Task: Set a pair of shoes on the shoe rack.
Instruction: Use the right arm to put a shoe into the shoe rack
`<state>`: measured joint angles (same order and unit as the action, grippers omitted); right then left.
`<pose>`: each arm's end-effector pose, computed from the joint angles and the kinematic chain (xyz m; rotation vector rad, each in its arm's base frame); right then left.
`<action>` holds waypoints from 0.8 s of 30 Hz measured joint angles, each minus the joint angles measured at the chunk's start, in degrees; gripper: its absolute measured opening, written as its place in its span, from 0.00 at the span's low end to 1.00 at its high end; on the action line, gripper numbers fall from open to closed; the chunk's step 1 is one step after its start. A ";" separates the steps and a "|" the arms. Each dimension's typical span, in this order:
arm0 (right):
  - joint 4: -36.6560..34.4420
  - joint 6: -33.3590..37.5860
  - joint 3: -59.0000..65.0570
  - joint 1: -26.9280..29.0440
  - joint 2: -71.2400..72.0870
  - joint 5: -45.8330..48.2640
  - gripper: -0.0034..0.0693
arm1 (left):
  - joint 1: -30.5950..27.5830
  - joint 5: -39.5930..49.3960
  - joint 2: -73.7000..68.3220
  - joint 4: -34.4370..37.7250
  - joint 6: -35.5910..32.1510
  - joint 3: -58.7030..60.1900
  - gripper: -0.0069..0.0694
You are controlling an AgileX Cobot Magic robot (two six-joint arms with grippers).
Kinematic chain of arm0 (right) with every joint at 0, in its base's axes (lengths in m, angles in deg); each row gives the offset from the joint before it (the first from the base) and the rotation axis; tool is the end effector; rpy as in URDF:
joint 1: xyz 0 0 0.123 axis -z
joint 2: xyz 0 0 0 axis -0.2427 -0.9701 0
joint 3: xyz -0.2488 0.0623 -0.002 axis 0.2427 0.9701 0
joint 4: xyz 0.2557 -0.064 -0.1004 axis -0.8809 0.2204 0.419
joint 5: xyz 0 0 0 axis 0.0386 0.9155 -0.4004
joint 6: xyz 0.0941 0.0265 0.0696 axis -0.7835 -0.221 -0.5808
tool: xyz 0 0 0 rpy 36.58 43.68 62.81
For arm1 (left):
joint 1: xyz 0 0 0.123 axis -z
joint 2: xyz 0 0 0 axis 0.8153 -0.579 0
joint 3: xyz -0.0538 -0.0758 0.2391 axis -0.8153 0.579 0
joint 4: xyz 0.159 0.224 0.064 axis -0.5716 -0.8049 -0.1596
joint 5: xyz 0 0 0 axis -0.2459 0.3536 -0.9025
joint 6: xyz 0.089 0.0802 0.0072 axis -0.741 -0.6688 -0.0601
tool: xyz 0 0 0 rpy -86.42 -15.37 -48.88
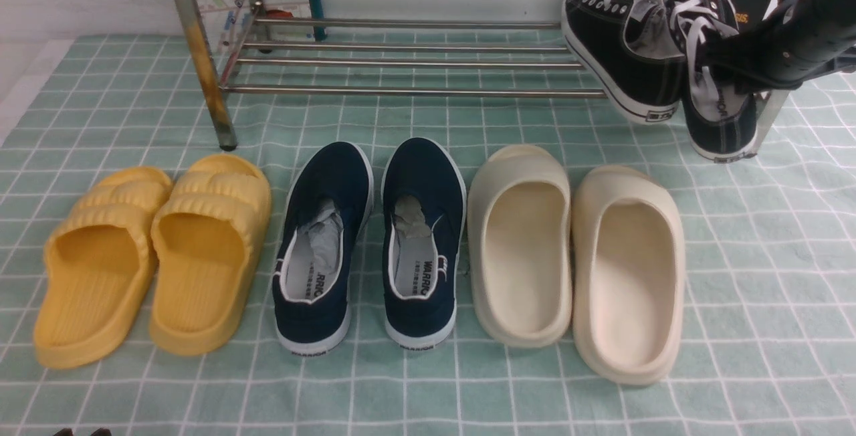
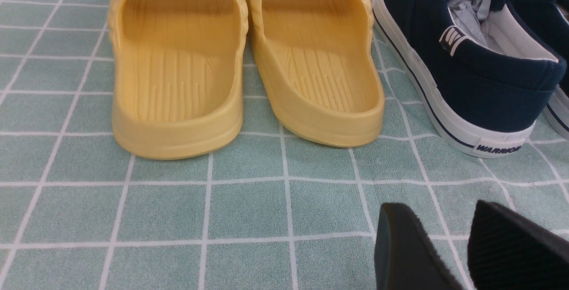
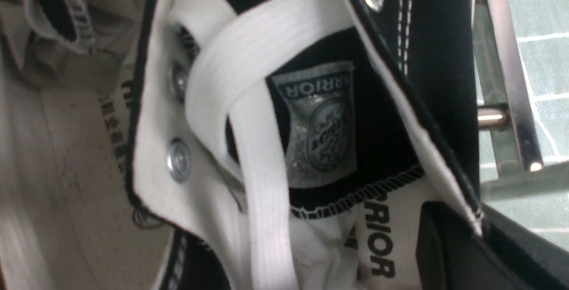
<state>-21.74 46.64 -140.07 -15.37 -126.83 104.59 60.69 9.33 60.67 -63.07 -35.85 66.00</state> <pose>0.5095 0.0061 0.2009 0.2330 2.4226 0.0412 0.1377 -0.0171 0.1578 -0.0118 1.9095 -0.1816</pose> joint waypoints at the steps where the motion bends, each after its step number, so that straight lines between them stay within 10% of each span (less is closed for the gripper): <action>1: 0.00 -0.47 -0.80 0.17 -0.47 0.35 0.10 | 0.00 0.00 0.00 0.00 0.00 0.00 0.40; 24: -0.02 -2.19 -3.78 1.20 -3.01 -1.39 0.17 | 0.00 0.00 0.00 0.00 0.00 0.00 0.40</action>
<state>-21.76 44.45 -143.85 -14.18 -129.83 103.20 60.69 9.33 60.67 -63.07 -35.85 66.00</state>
